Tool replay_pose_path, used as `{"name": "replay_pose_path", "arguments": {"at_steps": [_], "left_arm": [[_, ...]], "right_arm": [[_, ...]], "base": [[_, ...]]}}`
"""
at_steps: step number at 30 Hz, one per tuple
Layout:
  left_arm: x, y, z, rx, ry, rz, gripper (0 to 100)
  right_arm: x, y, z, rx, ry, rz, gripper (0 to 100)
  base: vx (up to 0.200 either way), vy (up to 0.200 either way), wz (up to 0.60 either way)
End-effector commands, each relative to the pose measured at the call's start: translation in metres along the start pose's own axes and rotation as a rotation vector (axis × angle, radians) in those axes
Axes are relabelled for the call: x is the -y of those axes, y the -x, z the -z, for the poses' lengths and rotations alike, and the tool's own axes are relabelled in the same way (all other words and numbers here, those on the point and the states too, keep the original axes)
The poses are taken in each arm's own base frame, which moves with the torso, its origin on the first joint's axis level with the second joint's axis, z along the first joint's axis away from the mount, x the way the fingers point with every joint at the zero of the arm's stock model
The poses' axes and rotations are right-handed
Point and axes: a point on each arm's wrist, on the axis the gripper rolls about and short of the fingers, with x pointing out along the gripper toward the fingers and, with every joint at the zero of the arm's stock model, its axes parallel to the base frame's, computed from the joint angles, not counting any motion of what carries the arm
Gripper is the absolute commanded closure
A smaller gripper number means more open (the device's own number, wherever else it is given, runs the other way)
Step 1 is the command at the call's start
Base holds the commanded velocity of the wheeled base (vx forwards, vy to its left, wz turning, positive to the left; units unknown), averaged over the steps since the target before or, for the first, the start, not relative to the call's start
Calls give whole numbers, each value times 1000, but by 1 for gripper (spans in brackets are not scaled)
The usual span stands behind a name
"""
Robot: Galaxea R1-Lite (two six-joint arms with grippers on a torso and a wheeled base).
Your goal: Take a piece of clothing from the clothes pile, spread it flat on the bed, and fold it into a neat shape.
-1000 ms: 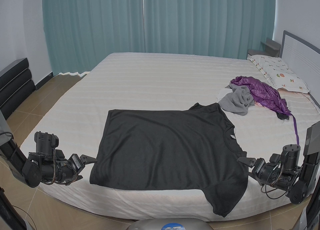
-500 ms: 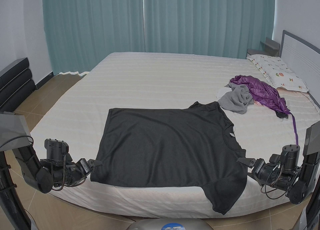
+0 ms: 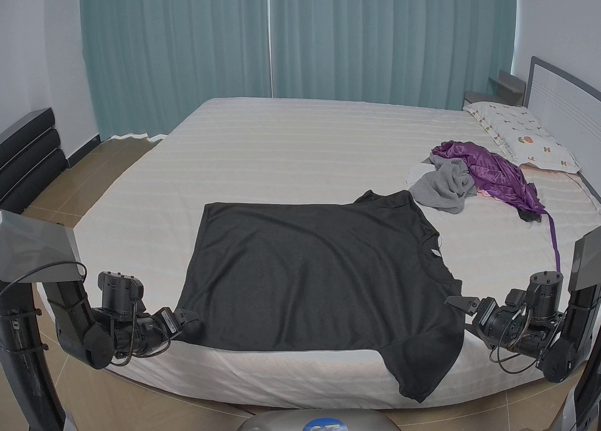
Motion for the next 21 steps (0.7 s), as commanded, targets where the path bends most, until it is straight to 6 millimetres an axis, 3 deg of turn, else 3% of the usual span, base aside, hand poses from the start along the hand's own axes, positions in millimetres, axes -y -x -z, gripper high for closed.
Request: {"name": "replay_pose_path", "arguments": {"at_steps": [1, 21], "left_arm": [[-4, -7, 4, -15, 4, -14, 0], [-5, -12, 3, 3, -1, 2, 0]], "right_arm": [[3, 2, 3, -14, -5, 17, 0], [7, -2, 5, -28, -9, 29, 0]], "base": [[0, 0, 0], [0, 0, 0]]}}
